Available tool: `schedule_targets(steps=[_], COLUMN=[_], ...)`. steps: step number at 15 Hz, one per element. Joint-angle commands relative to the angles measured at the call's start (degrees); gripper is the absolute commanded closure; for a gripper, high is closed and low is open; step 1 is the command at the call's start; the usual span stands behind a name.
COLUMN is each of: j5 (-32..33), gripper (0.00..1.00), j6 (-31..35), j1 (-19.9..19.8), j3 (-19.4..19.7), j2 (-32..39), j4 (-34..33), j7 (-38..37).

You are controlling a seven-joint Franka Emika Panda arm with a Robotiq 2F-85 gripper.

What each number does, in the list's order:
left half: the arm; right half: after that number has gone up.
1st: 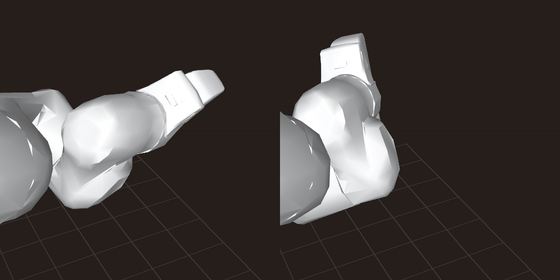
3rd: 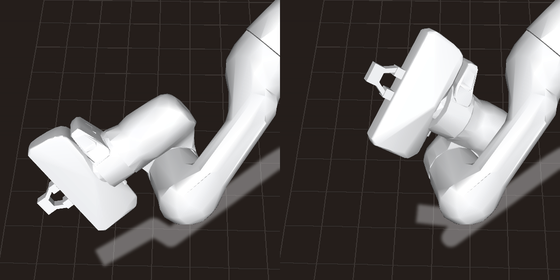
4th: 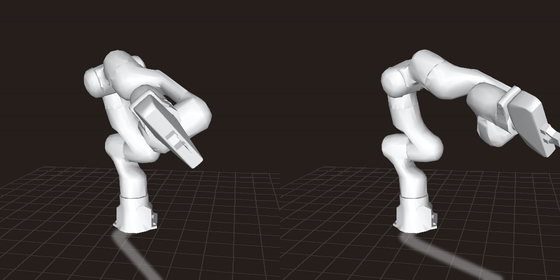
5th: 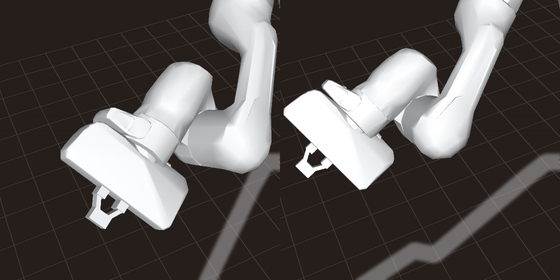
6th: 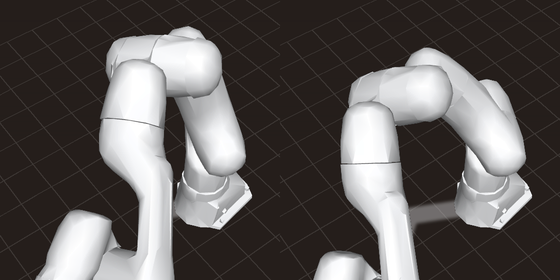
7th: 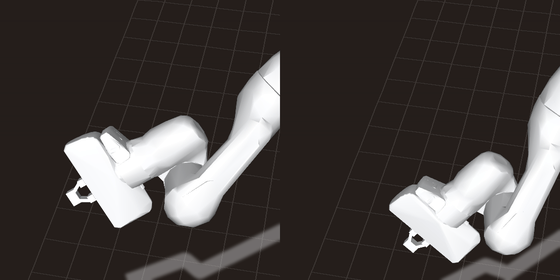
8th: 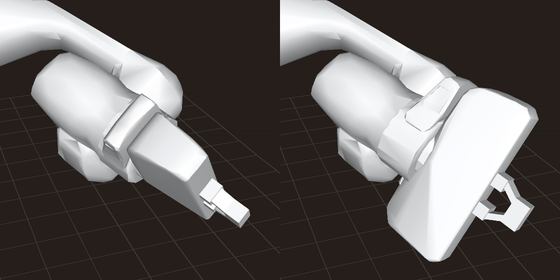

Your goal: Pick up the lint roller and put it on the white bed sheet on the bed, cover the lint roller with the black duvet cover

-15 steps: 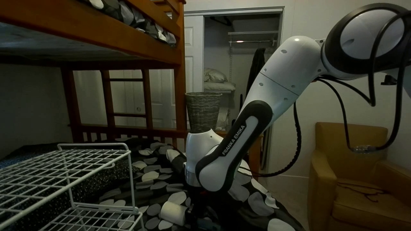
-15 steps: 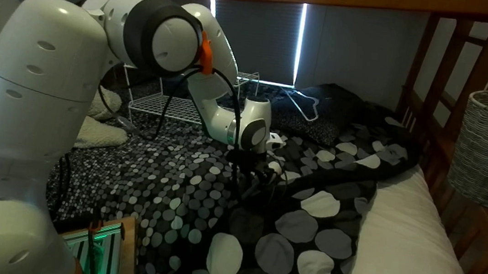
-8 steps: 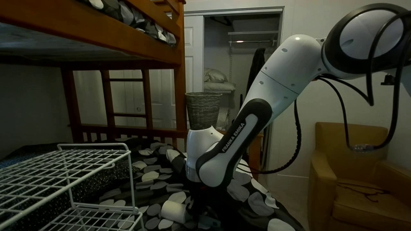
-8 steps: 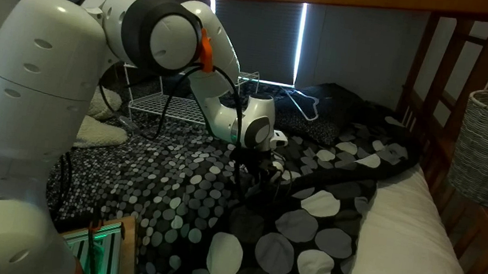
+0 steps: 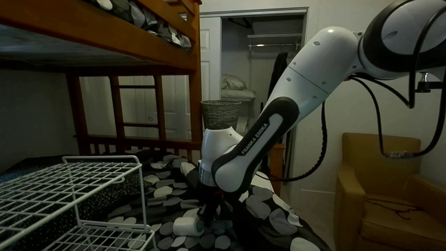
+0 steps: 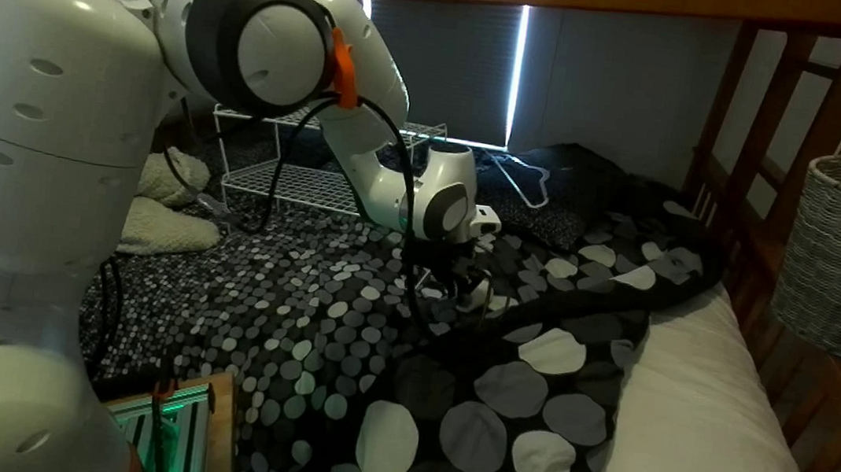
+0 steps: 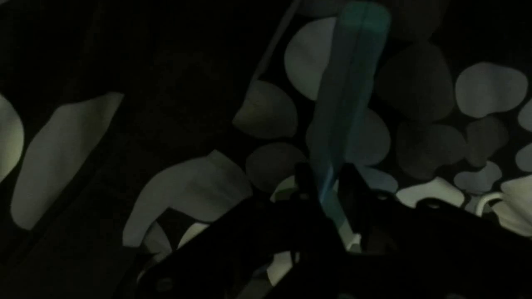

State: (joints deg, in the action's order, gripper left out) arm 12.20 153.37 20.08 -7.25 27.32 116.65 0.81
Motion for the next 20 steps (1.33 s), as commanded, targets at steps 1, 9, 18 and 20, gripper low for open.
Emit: schedule_targets(steps=[1, 9, 18, 20], j5=[2.8, 2.2, 1.9, 1.6], gripper=[0.95, 0.31, 0.05, 0.29], j6=[3.0, 2.3, 2.5, 3.4], j1=[1.0, 1.2, 1.3, 1.1], j3=[1.2, 0.4, 0.7, 0.7], j2=[-2.2, 0.5, 4.2, 4.9], j4=[0.8, 1.2, 2.0, 2.0], j7=[-2.5, -2.5, -1.7, -1.9])
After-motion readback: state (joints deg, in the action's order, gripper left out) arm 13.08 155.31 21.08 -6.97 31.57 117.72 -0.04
